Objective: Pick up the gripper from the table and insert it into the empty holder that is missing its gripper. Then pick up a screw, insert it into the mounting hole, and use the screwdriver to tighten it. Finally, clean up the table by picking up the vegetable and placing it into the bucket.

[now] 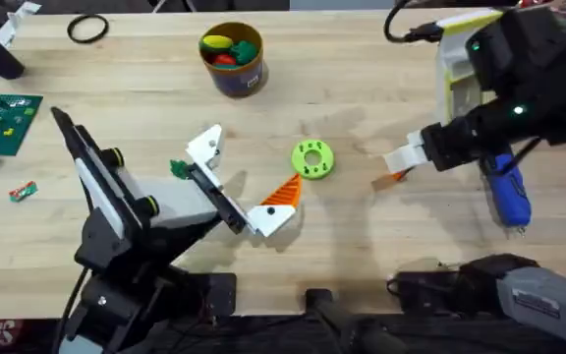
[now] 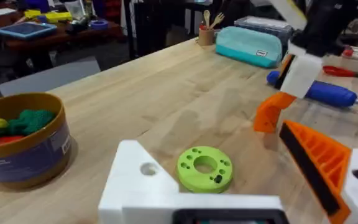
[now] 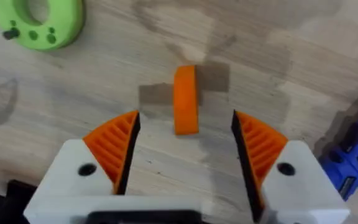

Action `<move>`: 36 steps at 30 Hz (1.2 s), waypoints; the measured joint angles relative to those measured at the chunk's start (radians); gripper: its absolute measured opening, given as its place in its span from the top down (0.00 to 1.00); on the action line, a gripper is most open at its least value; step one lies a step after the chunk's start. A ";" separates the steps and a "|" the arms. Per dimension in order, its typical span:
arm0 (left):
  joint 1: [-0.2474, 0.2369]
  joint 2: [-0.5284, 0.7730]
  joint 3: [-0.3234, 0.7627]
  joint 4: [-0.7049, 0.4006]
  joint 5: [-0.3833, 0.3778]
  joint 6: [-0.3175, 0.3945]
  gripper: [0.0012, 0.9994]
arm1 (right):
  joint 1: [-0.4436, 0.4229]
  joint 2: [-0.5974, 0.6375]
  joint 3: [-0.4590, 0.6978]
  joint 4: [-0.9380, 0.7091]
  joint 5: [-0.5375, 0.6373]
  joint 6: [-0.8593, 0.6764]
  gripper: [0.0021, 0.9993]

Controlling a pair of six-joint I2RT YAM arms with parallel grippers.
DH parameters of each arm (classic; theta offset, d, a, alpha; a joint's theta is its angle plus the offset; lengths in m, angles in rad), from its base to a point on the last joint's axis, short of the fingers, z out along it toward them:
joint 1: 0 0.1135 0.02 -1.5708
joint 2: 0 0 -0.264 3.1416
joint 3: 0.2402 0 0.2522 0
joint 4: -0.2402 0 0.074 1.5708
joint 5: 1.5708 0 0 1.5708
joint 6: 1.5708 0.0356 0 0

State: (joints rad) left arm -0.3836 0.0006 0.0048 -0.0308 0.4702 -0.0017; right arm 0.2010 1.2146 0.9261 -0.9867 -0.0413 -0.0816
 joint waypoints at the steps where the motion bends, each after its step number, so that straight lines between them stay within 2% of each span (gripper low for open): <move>1: 0.000 0.000 0.000 0.000 0.000 0.000 0.01 | -0.002 0.016 -0.001 0.006 0.000 0.001 0.11; 9: 0.000 0.000 0.000 0.000 0.000 0.000 0.01 | -0.003 0.096 -0.003 0.031 0.003 0.004 0.14; 15: 0.000 0.000 0.000 0.000 0.000 0.000 0.01 | -0.003 0.099 -0.004 0.033 0.004 0.008 0.42; 19: 0.000 0.000 0.000 0.000 0.000 0.000 0.01 | -0.003 0.099 -0.004 0.037 0.006 0.007 0.66; 20: 0.000 0.000 0.000 0.000 0.000 0.000 0.01 | -0.003 0.099 -0.004 0.038 0.008 0.007 0.77; 21: 0.000 0.000 0.000 0.000 0.000 0.000 0.01 | -0.003 0.099 -0.004 0.039 0.009 0.008 0.92; 22: 0.000 0.000 0.000 0.000 0.000 0.000 0.01 | -0.003 0.099 -0.004 0.041 0.011 0.010 0.97; 29: 0.000 0.000 0.000 0.000 0.000 0.000 0.01 | -0.003 0.096 0.022 0.020 0.011 0.011 0.99; 36: 0.000 0.000 0.000 0.000 0.000 0.000 0.01 | -0.004 0.015 0.211 -0.004 -0.053 0.011 0.99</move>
State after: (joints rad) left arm -0.3836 0.0006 0.0048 -0.0307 0.4702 -0.0017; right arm 0.1974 1.2292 1.1369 -0.9907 -0.0943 -0.0708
